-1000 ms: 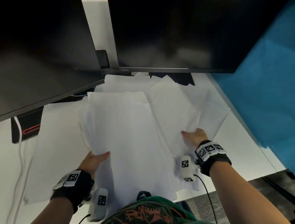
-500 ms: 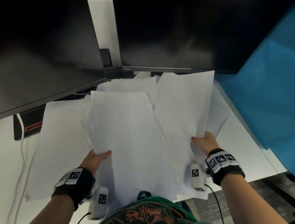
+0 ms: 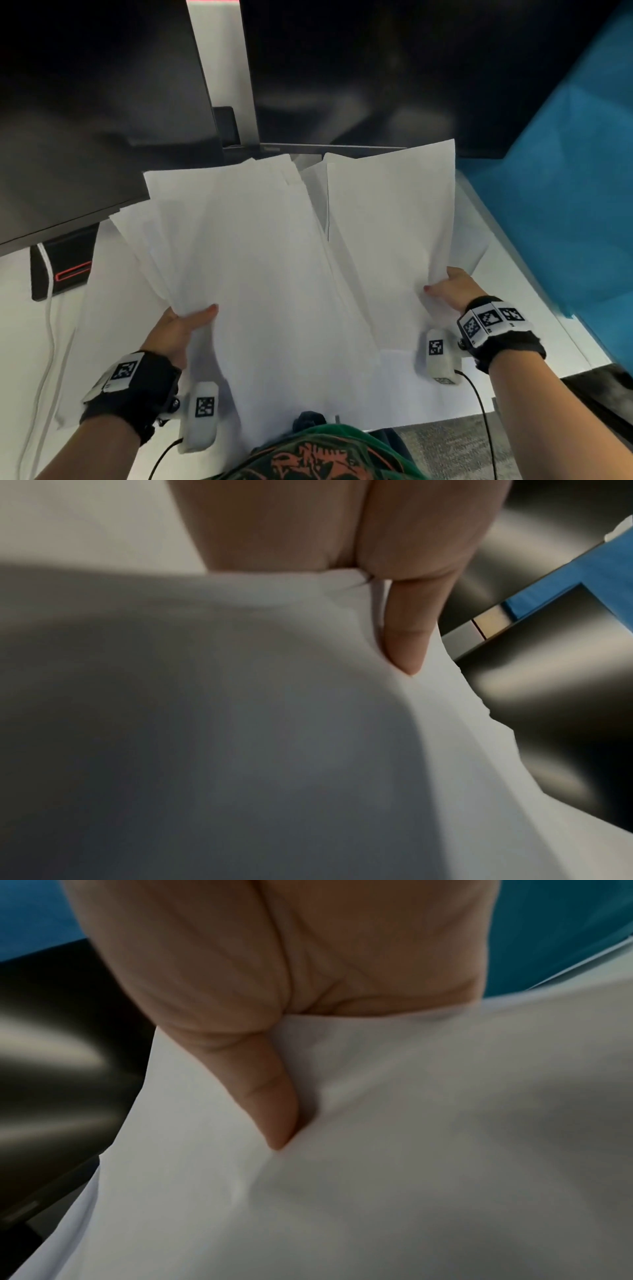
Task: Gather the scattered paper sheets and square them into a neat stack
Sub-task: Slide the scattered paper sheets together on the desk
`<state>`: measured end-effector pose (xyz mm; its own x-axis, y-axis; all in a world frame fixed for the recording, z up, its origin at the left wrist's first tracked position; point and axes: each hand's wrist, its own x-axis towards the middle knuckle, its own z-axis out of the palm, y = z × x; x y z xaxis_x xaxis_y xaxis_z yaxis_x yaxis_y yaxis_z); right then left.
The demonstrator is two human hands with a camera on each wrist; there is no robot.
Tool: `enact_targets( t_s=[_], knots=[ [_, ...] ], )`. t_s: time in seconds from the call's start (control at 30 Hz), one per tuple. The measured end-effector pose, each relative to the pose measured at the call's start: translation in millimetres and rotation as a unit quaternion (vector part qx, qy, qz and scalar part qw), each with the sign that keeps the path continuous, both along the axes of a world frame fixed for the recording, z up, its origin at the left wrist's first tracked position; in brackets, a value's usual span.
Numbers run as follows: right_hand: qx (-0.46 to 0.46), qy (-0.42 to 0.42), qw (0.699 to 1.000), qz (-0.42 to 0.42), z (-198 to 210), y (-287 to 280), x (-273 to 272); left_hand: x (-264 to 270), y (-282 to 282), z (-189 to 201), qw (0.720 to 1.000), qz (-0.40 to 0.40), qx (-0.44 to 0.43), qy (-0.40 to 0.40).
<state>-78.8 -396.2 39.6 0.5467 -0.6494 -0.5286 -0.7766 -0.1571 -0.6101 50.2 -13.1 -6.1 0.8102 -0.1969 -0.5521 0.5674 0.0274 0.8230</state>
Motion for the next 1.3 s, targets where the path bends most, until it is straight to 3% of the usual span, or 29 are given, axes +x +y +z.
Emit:
enact_targets(
  t_s=[0.1,0.27,0.43,0.57,0.63,0.77,0.9,0.97,1.07,1.13,1.23,1.3],
  knots=[
    [0.018,-0.021,1.0,-0.001,-4,9,5,-1,-10,-2,1.0,-0.011,0.003,0.007],
    [0.072,-0.077,0.991,-0.077,-26,25,3,-13,-35,-8,0.995,-0.066,0.067,-0.013],
    [0.145,-0.049,0.987,-0.046,-34,48,1,-16,-59,-3,0.987,-0.133,0.089,-0.026],
    [0.253,-0.118,0.95,-0.14,-32,54,4,-15,-80,9,0.976,-0.187,0.095,-0.059],
    [0.268,-0.131,0.947,-0.117,-30,56,4,-17,-89,13,0.969,-0.218,0.098,-0.067],
    [0.204,-0.108,0.973,-0.029,-39,58,1,-22,-103,14,0.956,-0.252,0.129,-0.075],
    [0.204,-0.124,0.97,-0.05,-48,55,-5,-15,-94,14,0.953,-0.232,0.154,-0.116],
    [0.22,-0.133,0.964,-0.063,-51,55,-8,-2,-77,12,0.949,-0.169,0.213,-0.162],
    [0.227,-0.135,0.961,-0.077,-54,53,-9,21,-44,5,0.892,-0.055,0.385,-0.229],
    [0.232,-0.133,0.96,-0.086,-57,51,-7,29,-26,0,0.867,-0.018,0.454,-0.202],
    [0.249,-0.134,0.955,-0.089,-55,54,-2,31,-18,-4,0.871,-0.029,0.471,-0.139],
    [0.257,-0.148,0.95,-0.098,-54,55,1,29,-17,-7,0.888,-0.034,0.442,-0.124]
  ],
)
